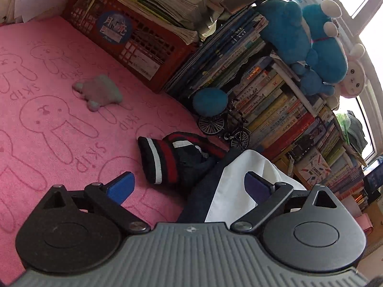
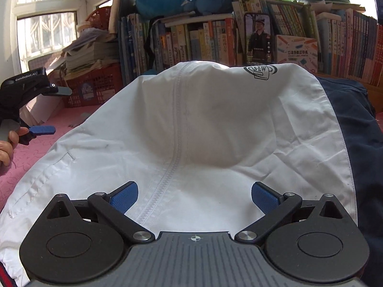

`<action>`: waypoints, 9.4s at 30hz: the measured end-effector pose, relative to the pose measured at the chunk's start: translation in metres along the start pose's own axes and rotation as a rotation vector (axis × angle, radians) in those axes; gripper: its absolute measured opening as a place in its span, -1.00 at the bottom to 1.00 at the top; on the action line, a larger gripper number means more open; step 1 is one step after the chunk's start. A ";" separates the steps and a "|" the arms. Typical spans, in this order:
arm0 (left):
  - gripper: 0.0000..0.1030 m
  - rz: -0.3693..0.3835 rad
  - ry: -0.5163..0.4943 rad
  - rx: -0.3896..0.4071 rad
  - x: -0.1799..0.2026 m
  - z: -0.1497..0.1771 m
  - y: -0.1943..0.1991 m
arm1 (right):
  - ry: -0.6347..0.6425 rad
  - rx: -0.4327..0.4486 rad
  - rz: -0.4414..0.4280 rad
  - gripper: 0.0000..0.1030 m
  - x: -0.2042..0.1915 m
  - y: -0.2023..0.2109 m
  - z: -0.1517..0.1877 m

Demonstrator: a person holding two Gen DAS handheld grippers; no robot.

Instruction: Fold clothes

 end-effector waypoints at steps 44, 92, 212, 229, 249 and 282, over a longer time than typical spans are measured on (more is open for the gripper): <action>-0.15 0.035 -0.007 -0.091 -0.001 -0.066 -0.016 | -0.138 -0.014 -0.040 0.98 0.016 -0.001 0.001; -0.74 -0.145 0.027 0.205 0.029 -0.117 -0.025 | -0.184 -0.014 -0.050 0.99 0.021 0.003 0.001; 0.99 -0.164 -0.732 0.004 0.095 0.154 -0.004 | -0.166 0.002 0.327 -0.42 0.226 0.044 -0.031; 1.00 -0.164 -0.732 0.003 0.095 0.154 -0.005 | -0.153 -0.074 0.219 -0.49 0.211 -0.001 -0.021; 1.00 -0.162 -0.731 0.001 0.093 0.150 -0.005 | 0.146 0.346 1.075 -0.87 0.285 0.189 -0.113; 1.00 -0.162 -0.731 0.000 0.095 0.151 -0.005 | -0.804 -0.015 0.873 0.97 0.375 0.076 -0.075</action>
Point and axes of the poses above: each gripper's, at about its wrist camera, not at the fingertips, and y roughly against the way its jaws point, x to its right, z to its underside, the point moved 5 cm from there along -y, roughly the way its jaws point, and after that the axes turned 10 degrees about -z, right-handed, at the moved point
